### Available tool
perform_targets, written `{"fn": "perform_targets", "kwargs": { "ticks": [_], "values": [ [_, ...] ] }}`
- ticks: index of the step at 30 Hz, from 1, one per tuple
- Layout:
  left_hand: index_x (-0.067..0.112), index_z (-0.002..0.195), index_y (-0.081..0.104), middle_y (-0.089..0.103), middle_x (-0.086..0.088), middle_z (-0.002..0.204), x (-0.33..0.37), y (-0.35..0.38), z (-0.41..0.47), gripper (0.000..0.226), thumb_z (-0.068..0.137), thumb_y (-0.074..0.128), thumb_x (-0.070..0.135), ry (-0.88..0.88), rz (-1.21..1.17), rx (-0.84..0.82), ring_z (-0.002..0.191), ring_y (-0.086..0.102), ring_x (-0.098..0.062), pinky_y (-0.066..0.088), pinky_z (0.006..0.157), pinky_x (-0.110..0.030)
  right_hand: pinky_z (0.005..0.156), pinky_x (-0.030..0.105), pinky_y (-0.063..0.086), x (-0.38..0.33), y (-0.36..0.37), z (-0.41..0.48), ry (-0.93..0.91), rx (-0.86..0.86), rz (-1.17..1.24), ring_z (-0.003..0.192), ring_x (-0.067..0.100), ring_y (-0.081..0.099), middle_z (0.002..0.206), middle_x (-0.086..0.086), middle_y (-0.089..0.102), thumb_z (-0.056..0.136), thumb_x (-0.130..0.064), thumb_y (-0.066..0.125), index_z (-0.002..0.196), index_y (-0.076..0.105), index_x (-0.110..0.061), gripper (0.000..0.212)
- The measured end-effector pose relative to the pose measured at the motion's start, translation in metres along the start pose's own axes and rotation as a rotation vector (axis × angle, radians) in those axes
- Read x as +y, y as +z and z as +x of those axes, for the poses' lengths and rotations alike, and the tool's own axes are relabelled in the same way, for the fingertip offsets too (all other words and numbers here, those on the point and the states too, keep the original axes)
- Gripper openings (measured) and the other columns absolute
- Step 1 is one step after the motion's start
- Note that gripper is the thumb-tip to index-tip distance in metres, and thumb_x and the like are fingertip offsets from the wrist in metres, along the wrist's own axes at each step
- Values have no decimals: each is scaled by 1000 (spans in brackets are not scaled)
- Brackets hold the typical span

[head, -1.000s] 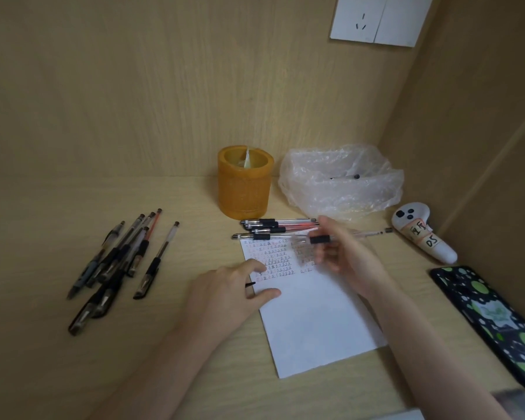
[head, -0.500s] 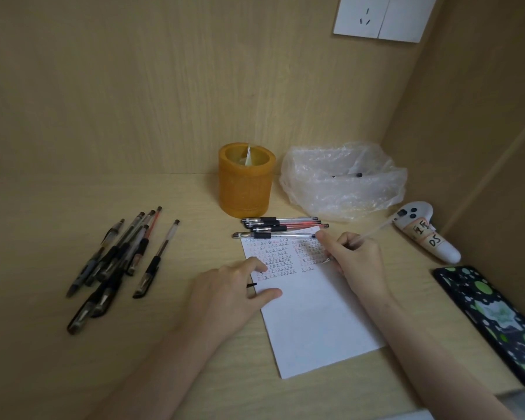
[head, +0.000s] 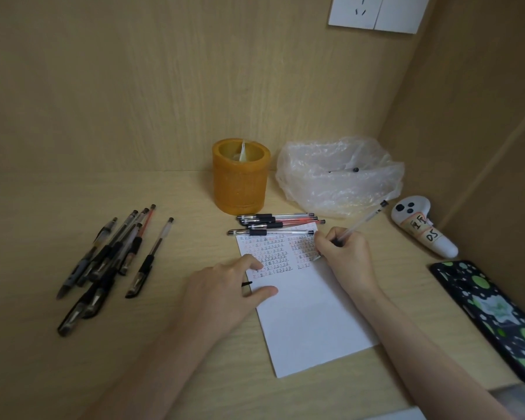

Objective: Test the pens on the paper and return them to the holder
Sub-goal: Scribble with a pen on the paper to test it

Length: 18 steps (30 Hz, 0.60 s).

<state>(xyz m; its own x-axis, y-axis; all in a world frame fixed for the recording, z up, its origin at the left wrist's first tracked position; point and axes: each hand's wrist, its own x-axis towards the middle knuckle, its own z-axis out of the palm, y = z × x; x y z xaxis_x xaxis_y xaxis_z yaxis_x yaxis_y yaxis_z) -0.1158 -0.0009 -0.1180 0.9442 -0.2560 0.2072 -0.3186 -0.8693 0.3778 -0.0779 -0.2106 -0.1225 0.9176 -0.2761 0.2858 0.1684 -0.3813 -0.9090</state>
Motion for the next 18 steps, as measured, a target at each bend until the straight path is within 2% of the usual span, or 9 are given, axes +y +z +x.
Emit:
{"fn": "perform_targets", "kwargs": {
  "ticks": [9, 18],
  "values": [
    [42, 109, 50, 60, 8, 66, -1, 1, -1, 47, 74, 46, 72, -2, -10, 0, 60, 55, -4, 44, 57, -21, 48, 19, 26, 2, 0, 0, -7, -14, -50, 49, 6, 32, 54, 8, 41, 83, -7, 62, 56, 47, 11, 35],
    [41, 111, 50, 60, 7, 67, 3, -3, -2, 46, 76, 46, 71, -3, 3, -16, 59, 54, -4, 38, 52, -18, 47, 20, 25, 3, 0, -1, -25, -26, -87, 47, 7, 31, 50, 2, 38, 84, -7, 64, 52, 47, 3, 38]
  ]
}}
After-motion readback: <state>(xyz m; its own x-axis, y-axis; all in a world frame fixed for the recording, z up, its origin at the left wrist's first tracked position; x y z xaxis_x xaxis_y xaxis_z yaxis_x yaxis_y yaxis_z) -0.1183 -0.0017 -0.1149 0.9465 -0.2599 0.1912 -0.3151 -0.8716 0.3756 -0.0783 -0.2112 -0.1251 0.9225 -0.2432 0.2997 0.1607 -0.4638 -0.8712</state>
